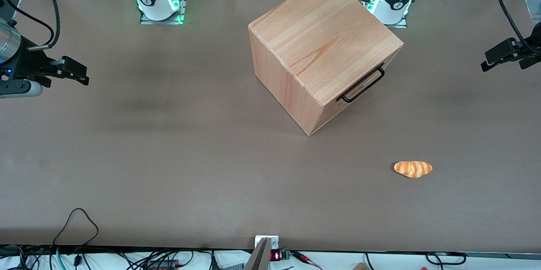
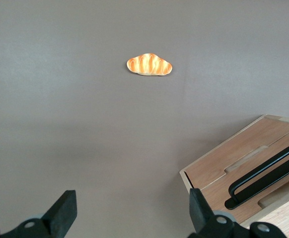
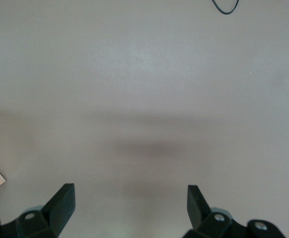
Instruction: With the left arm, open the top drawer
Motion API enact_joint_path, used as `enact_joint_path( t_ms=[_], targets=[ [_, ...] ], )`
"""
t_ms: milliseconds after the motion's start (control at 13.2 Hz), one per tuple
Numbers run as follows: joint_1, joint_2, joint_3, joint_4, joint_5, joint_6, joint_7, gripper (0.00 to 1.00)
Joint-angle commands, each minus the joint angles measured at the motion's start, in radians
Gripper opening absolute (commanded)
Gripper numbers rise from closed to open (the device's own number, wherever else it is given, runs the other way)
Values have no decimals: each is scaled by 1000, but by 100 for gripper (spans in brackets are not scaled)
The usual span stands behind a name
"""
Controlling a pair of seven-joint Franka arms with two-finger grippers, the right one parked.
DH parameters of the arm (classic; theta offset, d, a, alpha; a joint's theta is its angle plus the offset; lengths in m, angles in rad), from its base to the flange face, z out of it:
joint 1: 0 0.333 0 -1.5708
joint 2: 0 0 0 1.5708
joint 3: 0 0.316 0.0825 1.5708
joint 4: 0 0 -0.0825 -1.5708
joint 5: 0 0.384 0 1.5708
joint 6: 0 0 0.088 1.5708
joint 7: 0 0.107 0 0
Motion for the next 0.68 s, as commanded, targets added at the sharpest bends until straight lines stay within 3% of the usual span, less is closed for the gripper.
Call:
enact_joint_path(
  t_ms=[0, 607],
  targets=[
    [6, -8, -1, 11, -8, -16, -4, 100],
    [9, 5, -1, 45, -17, -19, 2, 100]
  ],
)
